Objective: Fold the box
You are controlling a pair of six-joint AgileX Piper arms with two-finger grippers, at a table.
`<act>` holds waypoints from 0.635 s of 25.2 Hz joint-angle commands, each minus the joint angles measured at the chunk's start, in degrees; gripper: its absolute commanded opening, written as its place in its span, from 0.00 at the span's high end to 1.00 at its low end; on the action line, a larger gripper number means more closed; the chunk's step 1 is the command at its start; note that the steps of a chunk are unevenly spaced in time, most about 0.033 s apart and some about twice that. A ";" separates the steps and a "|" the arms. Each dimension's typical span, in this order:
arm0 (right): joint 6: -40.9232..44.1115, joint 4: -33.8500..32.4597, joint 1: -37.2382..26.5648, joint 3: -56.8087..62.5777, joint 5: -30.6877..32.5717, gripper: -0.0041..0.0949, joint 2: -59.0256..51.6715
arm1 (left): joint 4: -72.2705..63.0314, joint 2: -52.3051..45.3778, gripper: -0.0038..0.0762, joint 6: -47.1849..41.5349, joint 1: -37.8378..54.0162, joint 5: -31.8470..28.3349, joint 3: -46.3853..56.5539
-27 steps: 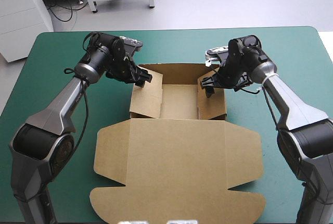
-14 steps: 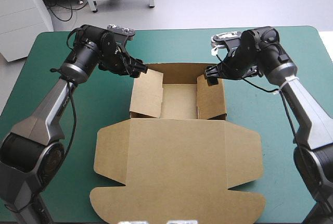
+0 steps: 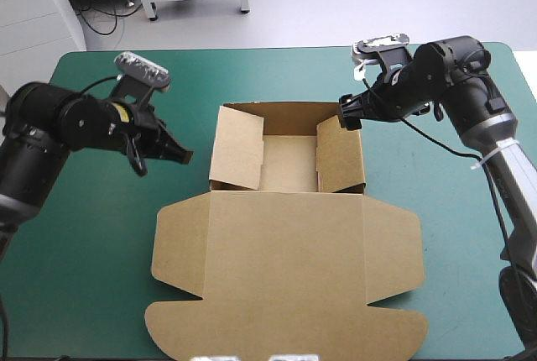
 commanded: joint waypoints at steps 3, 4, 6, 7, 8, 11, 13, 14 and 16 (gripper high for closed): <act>-0.53 0.32 -0.10 -1.81 -0.03 0.05 1.80 | 1.76 -13.77 0.99 0.64 -0.06 -0.08 15.12; 0.05 0.32 -0.10 -1.81 -0.03 0.05 3.28 | 1.76 -16.27 0.99 0.21 -0.06 -1.61 19.15; 0.91 0.32 -0.10 -1.81 -0.03 0.05 5.02 | 1.76 -18.85 0.99 -0.31 -0.06 -3.65 23.89; 0.91 0.32 -0.10 -1.81 -0.03 0.05 6.07 | 1.76 -19.92 0.99 -0.73 -0.06 -4.30 25.63; 1.63 0.32 -0.10 -1.81 -0.03 0.05 7.31 | 1.76 -21.59 0.99 -0.84 -0.06 -5.08 28.48; 2.38 0.32 -0.10 -1.81 -0.03 0.05 10.74 | 1.76 -24.89 0.99 -1.11 -0.06 -5.40 34.25; 2.51 0.32 -0.10 -1.81 -0.03 0.05 12.30 | 1.76 -26.58 0.99 -1.92 -0.06 -5.70 37.09; 2.51 0.32 -0.10 -1.81 -0.03 0.05 13.03 | 1.76 -27.41 0.99 -2.15 -0.06 -5.87 38.29; 2.51 0.32 -0.10 -1.81 -0.16 0.06 14.27 | 1.76 -28.83 0.99 -2.15 -0.06 -6.32 40.21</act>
